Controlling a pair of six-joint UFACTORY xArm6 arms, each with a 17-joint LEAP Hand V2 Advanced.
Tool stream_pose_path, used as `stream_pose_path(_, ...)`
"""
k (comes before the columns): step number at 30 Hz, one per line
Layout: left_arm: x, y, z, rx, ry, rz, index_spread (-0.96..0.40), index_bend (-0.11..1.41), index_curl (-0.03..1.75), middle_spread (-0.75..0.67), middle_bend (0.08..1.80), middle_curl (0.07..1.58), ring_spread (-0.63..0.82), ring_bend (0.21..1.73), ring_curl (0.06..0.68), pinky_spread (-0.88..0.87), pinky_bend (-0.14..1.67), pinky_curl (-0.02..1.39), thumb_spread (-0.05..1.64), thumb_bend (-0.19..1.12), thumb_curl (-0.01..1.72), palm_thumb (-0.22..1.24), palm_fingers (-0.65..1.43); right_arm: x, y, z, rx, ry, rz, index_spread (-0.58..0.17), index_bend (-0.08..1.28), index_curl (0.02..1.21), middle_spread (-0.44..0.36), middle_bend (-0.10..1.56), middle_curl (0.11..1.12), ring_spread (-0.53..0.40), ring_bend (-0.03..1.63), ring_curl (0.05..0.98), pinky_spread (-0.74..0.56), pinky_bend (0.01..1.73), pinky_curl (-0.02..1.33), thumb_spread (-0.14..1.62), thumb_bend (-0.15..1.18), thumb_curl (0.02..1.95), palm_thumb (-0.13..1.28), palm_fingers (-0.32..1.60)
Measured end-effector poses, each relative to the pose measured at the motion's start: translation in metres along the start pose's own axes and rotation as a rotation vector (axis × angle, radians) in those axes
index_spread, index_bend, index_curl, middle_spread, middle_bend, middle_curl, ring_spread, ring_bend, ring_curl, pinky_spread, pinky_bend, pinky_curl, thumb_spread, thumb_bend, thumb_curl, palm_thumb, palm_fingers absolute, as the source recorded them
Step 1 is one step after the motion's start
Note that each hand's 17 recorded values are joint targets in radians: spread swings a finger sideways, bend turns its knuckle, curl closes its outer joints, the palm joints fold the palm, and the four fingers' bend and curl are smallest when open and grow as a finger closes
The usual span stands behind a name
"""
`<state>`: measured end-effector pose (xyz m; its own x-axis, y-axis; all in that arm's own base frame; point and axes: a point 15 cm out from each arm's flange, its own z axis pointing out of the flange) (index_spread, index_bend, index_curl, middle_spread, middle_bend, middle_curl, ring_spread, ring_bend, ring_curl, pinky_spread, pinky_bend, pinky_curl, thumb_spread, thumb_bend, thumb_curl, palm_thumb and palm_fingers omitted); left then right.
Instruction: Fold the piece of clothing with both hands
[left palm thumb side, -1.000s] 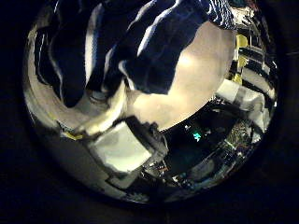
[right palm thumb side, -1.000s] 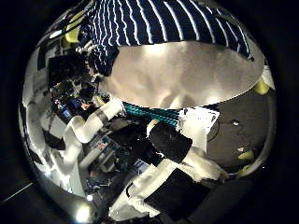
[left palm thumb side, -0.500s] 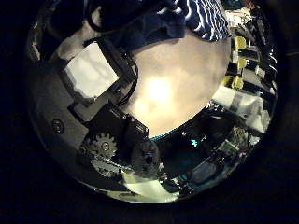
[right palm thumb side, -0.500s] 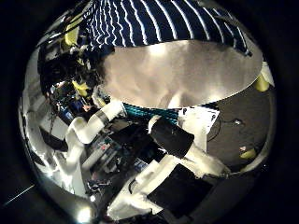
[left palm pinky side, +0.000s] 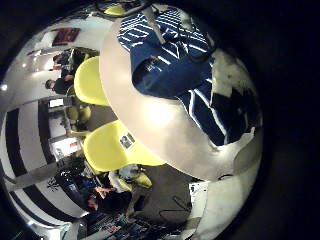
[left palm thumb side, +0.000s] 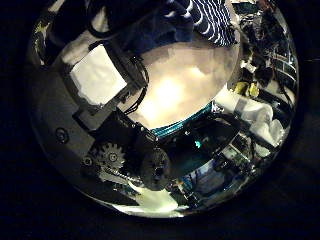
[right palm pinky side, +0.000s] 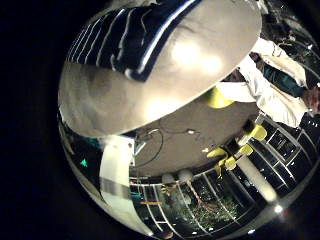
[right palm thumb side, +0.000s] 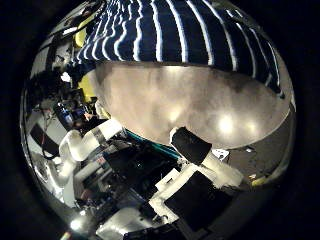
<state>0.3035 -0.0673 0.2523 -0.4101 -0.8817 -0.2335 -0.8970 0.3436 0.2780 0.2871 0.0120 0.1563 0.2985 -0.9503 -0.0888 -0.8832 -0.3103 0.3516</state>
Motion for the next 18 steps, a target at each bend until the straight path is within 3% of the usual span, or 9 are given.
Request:
stream_pose_path(6,0.000,-0.001,-0.023,0.013,0.036,0.003,-0.65,0.26,0.87,-0.60,0.81,0.80,-0.52,1.13,0.468,-0.66,1.11,0.58,1.07,-0.02,0.49,0.82,1.07,0.001,-0.016,0.006,0.027,0.028,0.022,-0.252,0.18,0.33,-0.110,0.40,0.45,-0.143,0.69,0.269,0.11,0.50,0.20,1.02,-0.02,0.37,0.62,0.25)
stream_pose_path(13,-0.003,0.000,-0.029,0.007,0.034,0.009,-0.68,0.21,0.95,-0.61,0.80,0.82,-0.52,1.12,0.473,-0.66,1.11,0.58,1.08,-0.02,0.50,0.82,1.07,0.017,-0.023,0.006,0.035,0.134,0.085,-0.255,0.18,0.35,-0.114,0.40,0.45,-0.159,0.70,0.280,0.07,0.48,0.20,1.01,-0.02,0.38,0.65,0.30)
stream_pose_path(16,-0.003,0.000,-0.031,0.004,0.031,0.010,-0.69,0.19,0.99,-0.61,0.79,0.82,-0.53,1.12,0.475,-0.66,1.11,0.58,1.08,-0.02,0.51,0.82,1.07,0.017,-0.030,0.006,0.063,0.146,0.098,-0.265,0.17,0.34,-0.140,0.43,0.46,-0.211,0.76,0.294,-0.01,0.50,0.19,1.00,-0.02,0.39,0.68,0.39)
stream_pose_path(18,-0.004,0.000,-0.032,0.001,0.030,0.015,-0.69,0.18,1.00,-0.61,0.79,0.83,-0.53,1.12,0.477,-0.66,1.11,0.58,1.08,-0.02,0.51,0.82,1.07,0.017,-0.032,0.006,0.074,0.149,0.100,-0.296,0.15,0.33,-0.181,0.45,0.49,-0.271,0.86,0.327,-0.17,0.64,0.22,1.00,-0.01,0.40,0.73,0.58)
